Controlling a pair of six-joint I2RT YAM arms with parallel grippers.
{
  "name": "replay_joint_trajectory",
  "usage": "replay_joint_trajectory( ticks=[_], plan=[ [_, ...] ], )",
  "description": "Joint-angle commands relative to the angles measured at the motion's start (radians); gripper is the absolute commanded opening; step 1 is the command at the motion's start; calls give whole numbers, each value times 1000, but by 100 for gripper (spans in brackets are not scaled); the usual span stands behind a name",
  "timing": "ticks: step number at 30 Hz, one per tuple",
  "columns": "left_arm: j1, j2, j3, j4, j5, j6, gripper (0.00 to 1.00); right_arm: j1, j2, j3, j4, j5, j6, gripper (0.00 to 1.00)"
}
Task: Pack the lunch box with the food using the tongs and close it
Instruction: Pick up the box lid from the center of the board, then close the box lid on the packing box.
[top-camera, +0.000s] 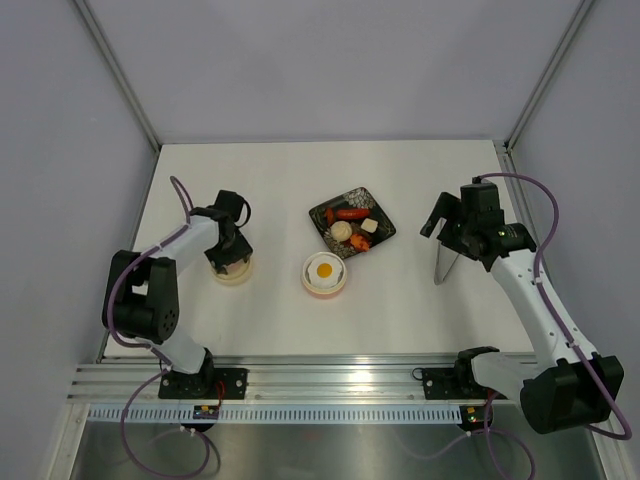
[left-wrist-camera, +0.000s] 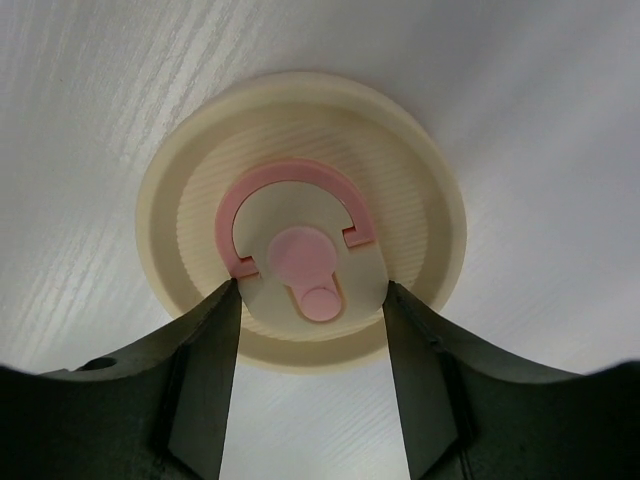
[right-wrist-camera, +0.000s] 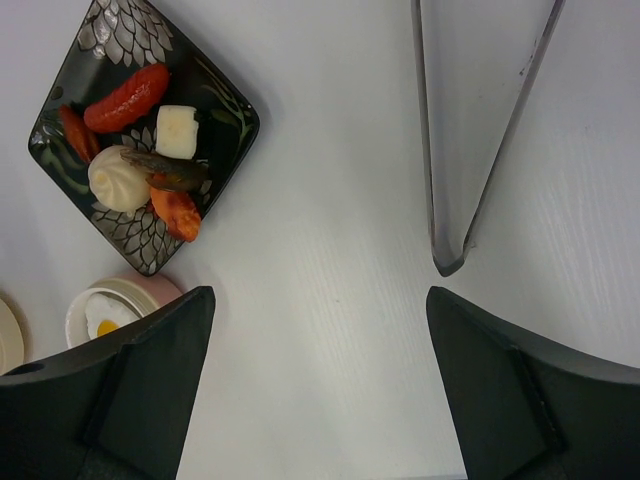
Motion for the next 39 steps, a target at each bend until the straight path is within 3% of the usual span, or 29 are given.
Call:
replay_joint_trajectory(
  ticks=[1,4,10,17,28,39],
  plan=[
    [1,-85,-10,-4,28,124,0,10,-29,-5,-1,-15,13,94],
    [-15,-134,-19,9,95,185,0,8,-30,-3,-1,-16,13,94],
    [-72,-220,5,-53,38,270,0,8,-43,1,-18,-13,10,94],
    [-230,-240,114,-135,54,343,0,10,-59,1,-32,-1,24,94],
    [-462,-145,324,-182,81,383,0,8,-74,-8,-46,19,36,95],
    [-603,-25,378,-160,92,388,0,8,-83,-14,-50,31,39,95]
  ],
)
